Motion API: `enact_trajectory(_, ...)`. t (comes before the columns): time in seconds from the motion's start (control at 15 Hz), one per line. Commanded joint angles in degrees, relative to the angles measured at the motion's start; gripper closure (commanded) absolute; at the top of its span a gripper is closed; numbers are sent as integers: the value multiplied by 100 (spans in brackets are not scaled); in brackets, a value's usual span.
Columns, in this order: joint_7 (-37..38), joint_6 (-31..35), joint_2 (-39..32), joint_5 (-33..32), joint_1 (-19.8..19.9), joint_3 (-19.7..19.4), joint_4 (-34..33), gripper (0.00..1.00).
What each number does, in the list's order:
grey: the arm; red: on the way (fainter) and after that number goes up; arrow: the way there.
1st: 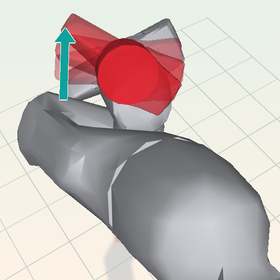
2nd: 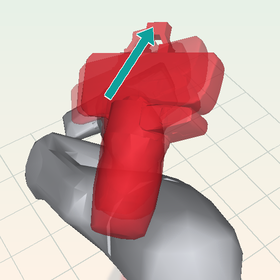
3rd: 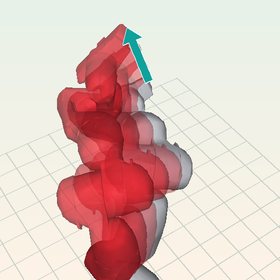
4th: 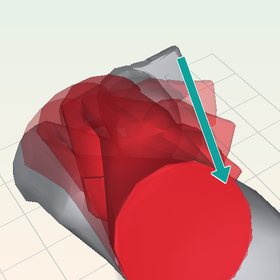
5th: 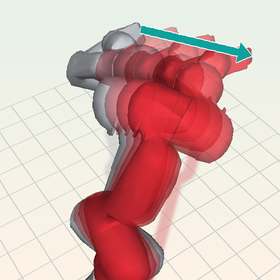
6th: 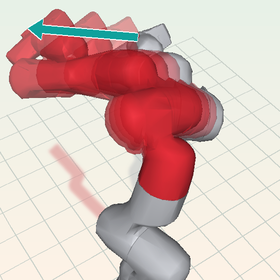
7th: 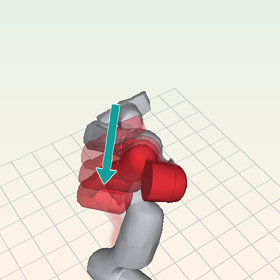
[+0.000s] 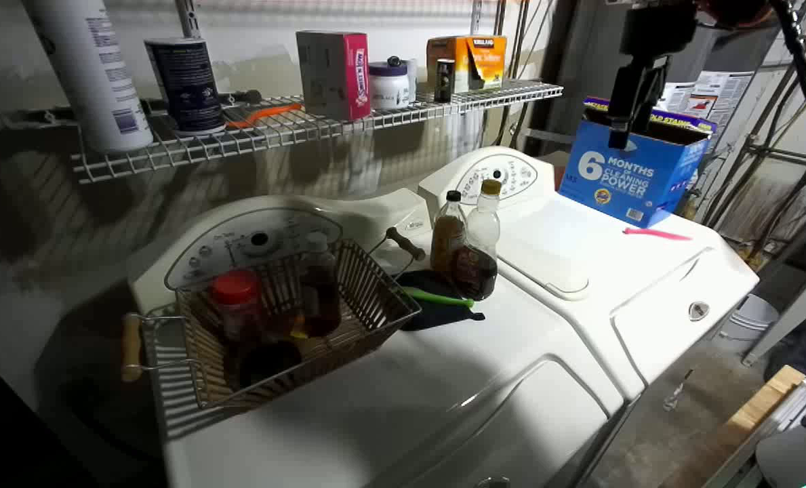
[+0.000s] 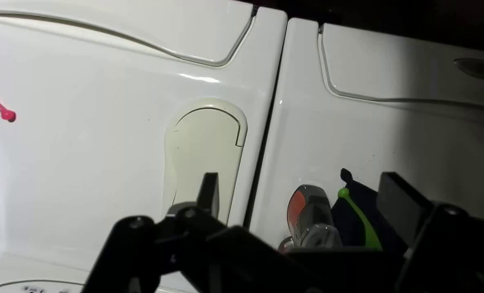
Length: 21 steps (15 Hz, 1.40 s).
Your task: Press a button on the right dishwasher
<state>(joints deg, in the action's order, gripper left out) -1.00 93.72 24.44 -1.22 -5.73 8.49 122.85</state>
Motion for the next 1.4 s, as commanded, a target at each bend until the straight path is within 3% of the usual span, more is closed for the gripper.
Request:
enact_trajectory(0.0,21,-11,-9,-19,-58,-45,-12,0)
enact_trajectory(0.4,21,-10,-9,-19,-58,-45,-12,0)
enact_trajectory(0.53,-283,119,-72,-106,-26,-167,-22,0)
enact_trajectory(1.07,-1977,1324,-547,-102,296,-1255,42,2)
enact_trajectory(1.13,-2081,1489,-672,-115,348,-1346,15,26)
enact_trajectory(1.2,-2093,1687,-829,-93,412,-1435,-37,27)
enact_trajectory(1.33,-1940,2060,-1158,51,530,-1571,-149,41)
